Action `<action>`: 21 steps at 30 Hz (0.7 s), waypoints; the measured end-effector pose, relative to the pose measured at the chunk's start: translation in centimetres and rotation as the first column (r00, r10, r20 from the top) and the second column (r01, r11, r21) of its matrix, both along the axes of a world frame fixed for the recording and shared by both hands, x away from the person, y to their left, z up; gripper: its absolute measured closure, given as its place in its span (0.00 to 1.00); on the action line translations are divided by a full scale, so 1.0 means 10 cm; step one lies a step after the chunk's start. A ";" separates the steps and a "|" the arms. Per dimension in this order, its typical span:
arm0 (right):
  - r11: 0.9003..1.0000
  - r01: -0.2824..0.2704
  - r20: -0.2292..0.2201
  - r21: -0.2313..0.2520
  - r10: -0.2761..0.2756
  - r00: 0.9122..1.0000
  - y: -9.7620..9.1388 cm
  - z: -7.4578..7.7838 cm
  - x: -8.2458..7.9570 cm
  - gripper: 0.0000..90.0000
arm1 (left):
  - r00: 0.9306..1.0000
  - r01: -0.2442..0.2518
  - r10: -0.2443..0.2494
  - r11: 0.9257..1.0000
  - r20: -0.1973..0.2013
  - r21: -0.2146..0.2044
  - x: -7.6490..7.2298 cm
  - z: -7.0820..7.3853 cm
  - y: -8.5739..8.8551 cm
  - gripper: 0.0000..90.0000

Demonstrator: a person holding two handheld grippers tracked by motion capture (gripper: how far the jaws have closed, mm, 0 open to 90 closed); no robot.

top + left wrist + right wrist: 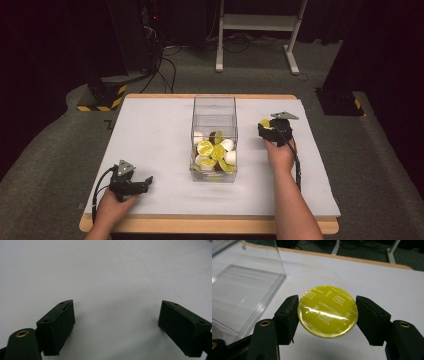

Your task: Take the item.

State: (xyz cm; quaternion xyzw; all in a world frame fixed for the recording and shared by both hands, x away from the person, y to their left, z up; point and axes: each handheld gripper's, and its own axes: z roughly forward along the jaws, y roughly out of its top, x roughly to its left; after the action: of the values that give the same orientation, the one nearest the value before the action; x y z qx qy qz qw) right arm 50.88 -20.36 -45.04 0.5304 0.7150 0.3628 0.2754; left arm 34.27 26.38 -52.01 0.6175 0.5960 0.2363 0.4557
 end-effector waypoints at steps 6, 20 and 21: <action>1.000 0.005 -0.036 -0.011 -0.005 0.999 -0.01 -0.14 0.02 0.42 | 1.000 0.003 -0.003 1.000 -0.001 0.005 0.00 0.00 0.00 0.15; 0.999 0.000 -0.080 -0.046 -0.003 0.997 0.02 -0.34 -0.01 0.42 | 1.000 0.003 -0.003 1.000 -0.001 0.004 0.00 0.00 0.00 0.15; 0.999 0.000 -0.081 -0.043 -0.004 0.997 0.02 -0.34 -0.01 0.41 | 1.000 0.003 -0.003 1.000 -0.001 0.003 0.00 0.00 0.00 0.15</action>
State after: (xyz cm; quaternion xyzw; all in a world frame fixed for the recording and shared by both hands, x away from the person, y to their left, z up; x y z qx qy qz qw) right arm 50.76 -20.12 -48.46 0.5393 0.7328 0.3252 0.2578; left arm 34.28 26.42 -52.01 0.6191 0.5950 0.2365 0.4546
